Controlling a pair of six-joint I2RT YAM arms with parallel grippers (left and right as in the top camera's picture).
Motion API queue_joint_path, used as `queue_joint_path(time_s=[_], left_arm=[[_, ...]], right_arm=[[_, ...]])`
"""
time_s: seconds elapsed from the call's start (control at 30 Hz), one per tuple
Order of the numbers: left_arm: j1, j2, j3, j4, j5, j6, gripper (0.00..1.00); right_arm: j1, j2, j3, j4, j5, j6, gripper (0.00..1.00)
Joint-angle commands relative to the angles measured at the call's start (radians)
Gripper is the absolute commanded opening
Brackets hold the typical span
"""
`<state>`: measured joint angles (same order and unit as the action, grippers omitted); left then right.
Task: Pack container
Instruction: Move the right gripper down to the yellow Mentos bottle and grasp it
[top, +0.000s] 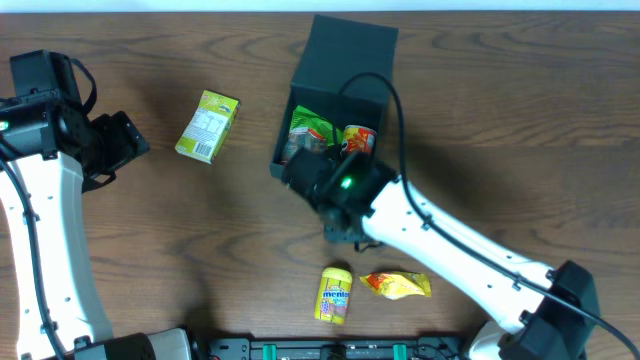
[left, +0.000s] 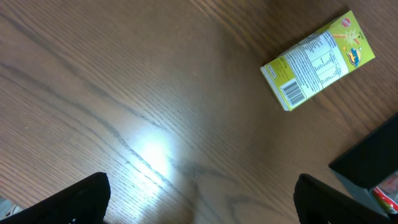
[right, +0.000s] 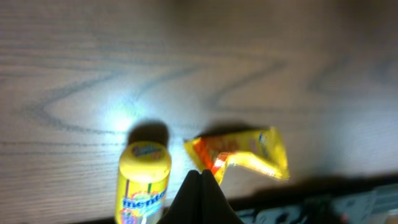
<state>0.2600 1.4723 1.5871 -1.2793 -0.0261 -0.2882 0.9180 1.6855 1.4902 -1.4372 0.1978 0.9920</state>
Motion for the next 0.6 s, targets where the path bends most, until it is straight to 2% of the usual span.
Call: queue_joint_path(time_s=[0.0,0.23,0.43,0.5,0.57], left_arm=[[0.003,-0.004,-0.006,-0.003,0.000,-0.007,0.95],[0.003,-0.004,-0.006,-0.003,0.000,-0.007,0.95],[0.003,-0.004,-0.006,-0.004,0.000,-0.007,0.95],[0.003,-0.004,-0.006,-0.003,0.000,-0.007,0.95],[0.003,-0.004,-0.006,-0.003,0.000,-0.007,0.95]], right_arm=[[0.052,-0.008,-0.044,0.007,-0.005,0.272,0.02],[0.128,-0.021,-0.222,0.199,-0.128,0.322,0.02],[0.216,-0.093,-0.345,0.329,-0.180,0.437,0.03],[0.247,-0.110,-0.362,0.318,-0.180,0.497,0.09],[0.280,-0.123,-0.380,0.315,-0.189,0.542,0.19]])
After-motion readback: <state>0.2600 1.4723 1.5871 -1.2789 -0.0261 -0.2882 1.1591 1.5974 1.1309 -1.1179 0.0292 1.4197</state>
